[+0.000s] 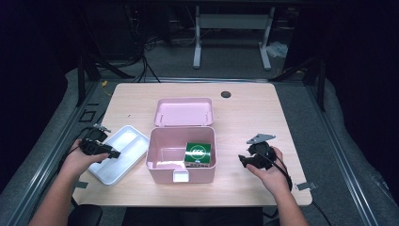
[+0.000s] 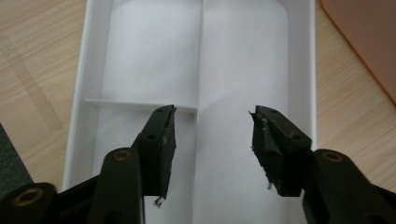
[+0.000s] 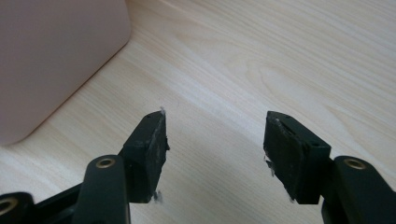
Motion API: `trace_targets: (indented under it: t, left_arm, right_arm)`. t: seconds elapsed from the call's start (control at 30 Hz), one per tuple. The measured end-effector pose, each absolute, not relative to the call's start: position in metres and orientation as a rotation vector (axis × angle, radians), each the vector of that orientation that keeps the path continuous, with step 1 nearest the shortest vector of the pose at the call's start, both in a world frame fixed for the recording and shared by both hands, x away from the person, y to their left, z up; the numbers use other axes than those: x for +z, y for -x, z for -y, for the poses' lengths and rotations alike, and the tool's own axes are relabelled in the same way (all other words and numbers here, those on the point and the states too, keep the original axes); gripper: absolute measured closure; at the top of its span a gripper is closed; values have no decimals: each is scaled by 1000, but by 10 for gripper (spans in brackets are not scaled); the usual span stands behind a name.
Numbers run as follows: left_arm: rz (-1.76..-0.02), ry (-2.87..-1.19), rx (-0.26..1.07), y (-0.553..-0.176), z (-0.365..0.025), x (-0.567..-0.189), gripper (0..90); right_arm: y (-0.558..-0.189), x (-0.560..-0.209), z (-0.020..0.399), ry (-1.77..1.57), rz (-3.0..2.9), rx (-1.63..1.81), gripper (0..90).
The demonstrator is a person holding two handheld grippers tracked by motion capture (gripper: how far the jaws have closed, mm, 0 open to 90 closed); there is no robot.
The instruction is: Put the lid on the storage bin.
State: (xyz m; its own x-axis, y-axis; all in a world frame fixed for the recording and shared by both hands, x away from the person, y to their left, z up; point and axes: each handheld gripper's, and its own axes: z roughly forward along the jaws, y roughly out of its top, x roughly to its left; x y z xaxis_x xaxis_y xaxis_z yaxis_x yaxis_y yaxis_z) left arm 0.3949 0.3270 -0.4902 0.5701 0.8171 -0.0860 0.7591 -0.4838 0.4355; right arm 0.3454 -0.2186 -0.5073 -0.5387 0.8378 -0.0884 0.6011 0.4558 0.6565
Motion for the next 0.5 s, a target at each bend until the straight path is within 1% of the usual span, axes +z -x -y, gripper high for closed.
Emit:
trace_targets:
  t: [0.07,0.17,0.27,0.5]
  left_arm:
    - [-1275,-2389,153,-399,-327,-488,568]
    - [-1282,-2425,123,-404,-326,-487,607]
    - [-1282,-2482,132,-410,-326,-486,622]
    - [-1311,-2559,79,-422,-324,-491,682]
  right_arm:
    - [-345,-510,218,-1208,-2312,798,389]
    - [-345,-510,218,-1211,-2299,805,384]
    - [-345,-510,220,-1245,-2284,862,374]
    - [-346,-514,220,-1271,-2285,877,372]
